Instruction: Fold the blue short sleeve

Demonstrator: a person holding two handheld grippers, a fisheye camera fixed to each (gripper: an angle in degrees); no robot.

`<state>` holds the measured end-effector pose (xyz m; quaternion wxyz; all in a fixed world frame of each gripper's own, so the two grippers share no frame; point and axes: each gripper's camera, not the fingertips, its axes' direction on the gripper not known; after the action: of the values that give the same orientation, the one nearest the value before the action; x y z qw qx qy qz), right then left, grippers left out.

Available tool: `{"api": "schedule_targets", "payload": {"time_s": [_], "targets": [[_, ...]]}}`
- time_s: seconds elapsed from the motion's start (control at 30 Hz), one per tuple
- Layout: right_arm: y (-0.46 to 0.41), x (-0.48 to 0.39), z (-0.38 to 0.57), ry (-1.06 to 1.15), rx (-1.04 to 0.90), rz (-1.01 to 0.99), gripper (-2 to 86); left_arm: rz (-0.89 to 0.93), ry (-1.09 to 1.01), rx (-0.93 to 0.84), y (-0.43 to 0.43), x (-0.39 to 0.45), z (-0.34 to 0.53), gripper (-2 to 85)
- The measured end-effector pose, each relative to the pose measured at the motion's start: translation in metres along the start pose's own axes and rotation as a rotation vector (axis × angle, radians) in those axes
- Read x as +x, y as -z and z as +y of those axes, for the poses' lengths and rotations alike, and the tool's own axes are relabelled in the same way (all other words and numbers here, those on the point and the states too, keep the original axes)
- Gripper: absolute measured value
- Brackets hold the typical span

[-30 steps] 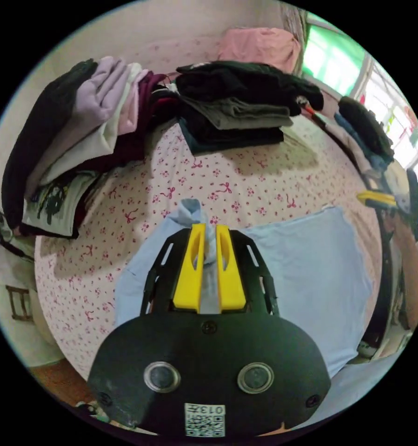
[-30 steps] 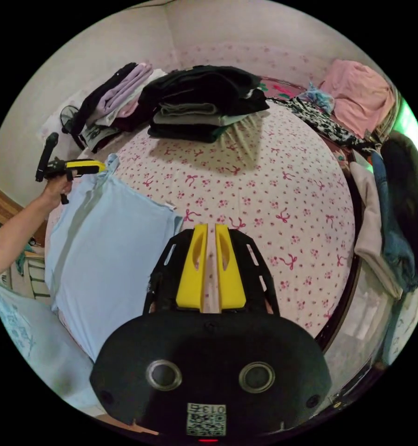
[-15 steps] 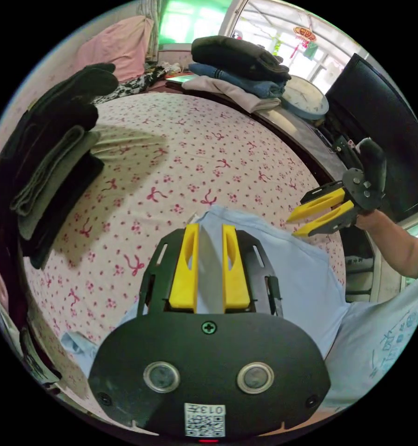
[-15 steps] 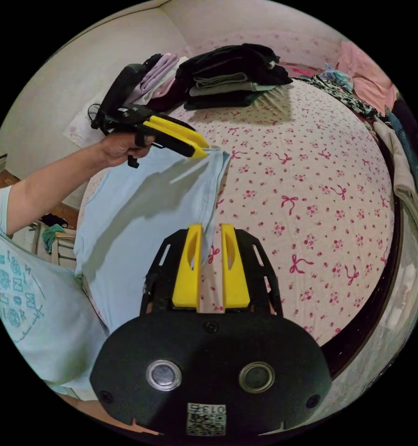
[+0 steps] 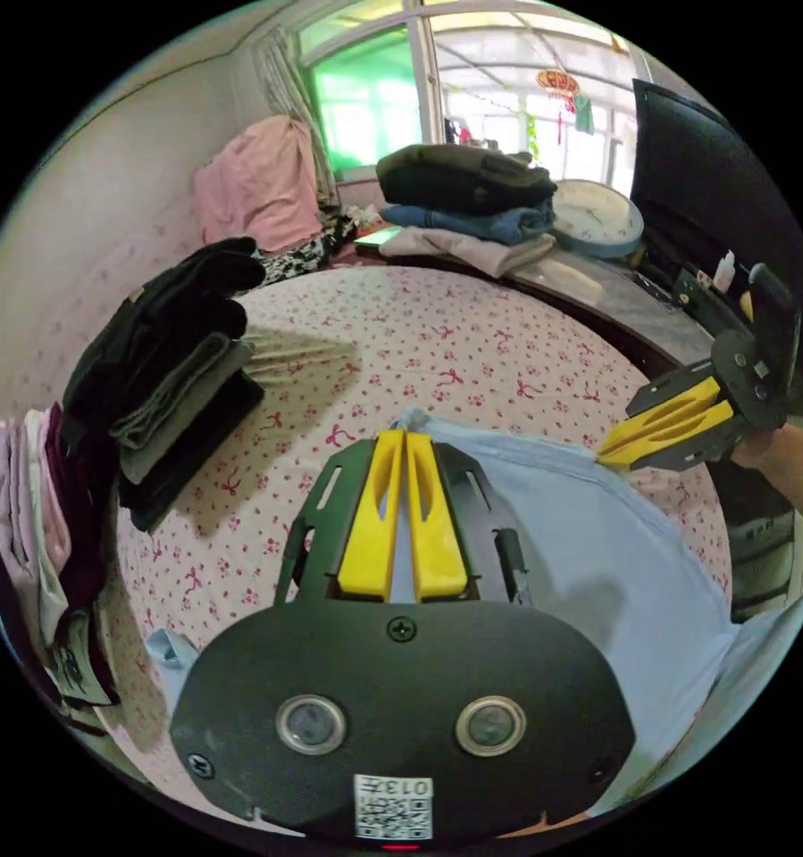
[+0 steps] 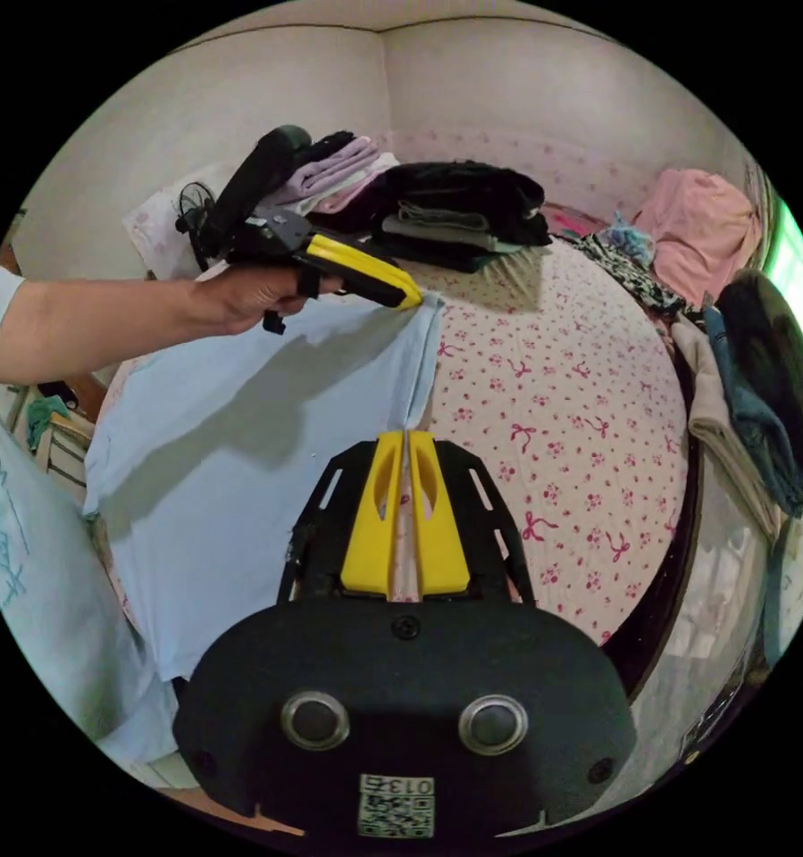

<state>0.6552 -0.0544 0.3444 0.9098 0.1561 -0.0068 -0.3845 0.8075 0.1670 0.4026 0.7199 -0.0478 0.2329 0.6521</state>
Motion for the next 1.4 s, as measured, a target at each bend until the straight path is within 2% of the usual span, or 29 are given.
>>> {"api": "schedule_targets", "payload": {"time_s": [0.1, 0.23, 0.5, 0.63, 0.83, 1.07, 1.17, 1.4], "targets": [[-0.011, 0.002, 0.014, -0.092, -0.066, 0.072, 0.3, 0.058, 0.032, -0.186, -0.039, -0.004, -0.003, 0.9], [-0.007, 0.002, 0.034, -0.179, -0.086, 0.103, 0.1, 0.1, 0.117, -0.204, -0.05, -0.015, -0.01, 2.9], [0.023, -0.022, 0.097, -0.26, -0.074, -0.016, 0.8, 0.064, 0.187, -0.07, -0.009, -0.024, -0.006, 8.0], [0.03, -0.044, 0.131, -0.307, -0.119, -0.082, 1.4, 0.154, 0.204, -0.155, -0.015, -0.027, -0.014, 9.8], [0.036, -0.081, 0.161, -0.348, -0.132, -0.057, 2.2, 0.107, 0.28, -0.133, -0.003, -0.03, -0.03, 8.8], [0.023, -0.097, 0.156, -0.318, -0.101, -0.003, 5.9, 0.12, 0.161, -0.168, -0.005, 0.002, -0.033, 10.0], [0.011, -0.104, 0.159, -0.303, -0.134, 0.007, 3.3, 0.133, 0.131, -0.226, -0.016, 0.014, -0.038, 11.2], [0.023, -0.122, 0.189, -0.285, -0.189, 0.054, 0.8, 0.119, 0.143, -0.225, -0.027, 0.029, -0.053, 11.9]]}}
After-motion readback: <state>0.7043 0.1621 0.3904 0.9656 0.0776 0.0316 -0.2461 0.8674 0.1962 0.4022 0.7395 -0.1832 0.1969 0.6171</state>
